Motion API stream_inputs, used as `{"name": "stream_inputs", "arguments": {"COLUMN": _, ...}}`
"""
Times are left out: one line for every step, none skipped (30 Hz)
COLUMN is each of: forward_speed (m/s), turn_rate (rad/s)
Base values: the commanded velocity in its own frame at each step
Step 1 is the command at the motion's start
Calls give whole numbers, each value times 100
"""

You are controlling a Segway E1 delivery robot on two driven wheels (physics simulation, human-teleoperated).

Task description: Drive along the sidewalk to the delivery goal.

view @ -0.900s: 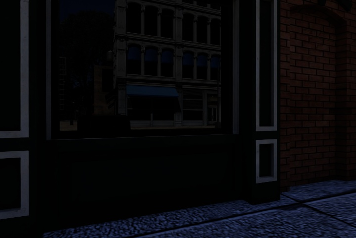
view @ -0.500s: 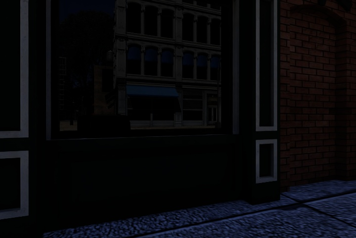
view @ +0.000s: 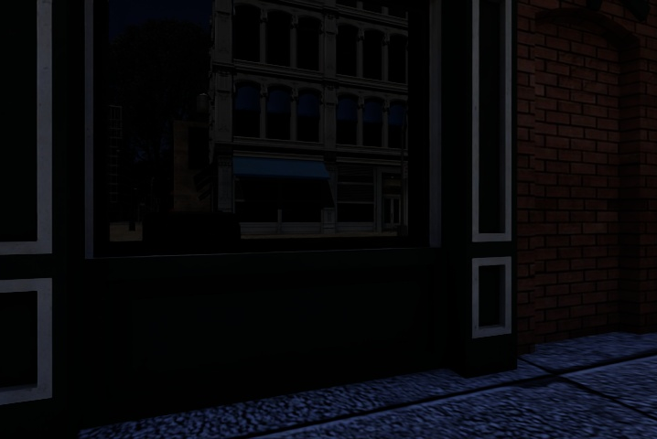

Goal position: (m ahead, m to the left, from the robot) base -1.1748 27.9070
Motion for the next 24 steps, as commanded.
{"name": "stream_inputs", "arguments": {"forward_speed": 0, "turn_rate": 0}}
{"name": "stream_inputs", "arguments": {"forward_speed": 0, "turn_rate": 0}}
{"name": "stream_inputs", "arguments": {"forward_speed": 0, "turn_rate": 0}}
{"name": "stream_inputs", "arguments": {"forward_speed": 0, "turn_rate": 7}}
{"name": "stream_inputs", "arguments": {"forward_speed": 0, "turn_rate": 7}}
{"name": "stream_inputs", "arguments": {"forward_speed": 19, "turn_rate": 20}}
{"name": "stream_inputs", "arguments": {"forward_speed": 38, "turn_rate": 26}}
{"name": "stream_inputs", "arguments": {"forward_speed": 44, "turn_rate": 27}}
{"name": "stream_inputs", "arguments": {"forward_speed": 46, "turn_rate": 33}}
{"name": "stream_inputs", "arguments": {"forward_speed": 46, "turn_rate": 33}}
{"name": "stream_inputs", "arguments": {"forward_speed": 47, "turn_rate": 36}}
{"name": "stream_inputs", "arguments": {"forward_speed": 48, "turn_rate": 38}}
{"name": "stream_inputs", "arguments": {"forward_speed": 48, "turn_rate": 39}}
{"name": "stream_inputs", "arguments": {"forward_speed": 48, "turn_rate": 39}}
{"name": "stream_inputs", "arguments": {"forward_speed": 48, "turn_rate": 41}}
{"name": "stream_inputs", "arguments": {"forward_speed": 48, "turn_rate": 44}}
{"name": "stream_inputs", "arguments": {"forward_speed": 50, "turn_rate": 46}}
{"name": "stream_inputs", "arguments": {"forward_speed": 52, "turn_rate": 48}}
{"name": "stream_inputs", "arguments": {"forward_speed": 52, "turn_rate": 48}}
{"name": "stream_inputs", "arguments": {"forward_speed": 52, "turn_rate": 51}}
{"name": "stream_inputs", "arguments": {"forward_speed": 53, "turn_rate": 52}}
{"name": "stream_inputs", "arguments": {"forward_speed": 53, "turn_rate": 52}}
{"name": "stream_inputs", "arguments": {"forward_speed": 54, "turn_rate": 54}}
{"name": "stream_inputs", "arguments": {"forward_speed": 54, "turn_rate": 54}}
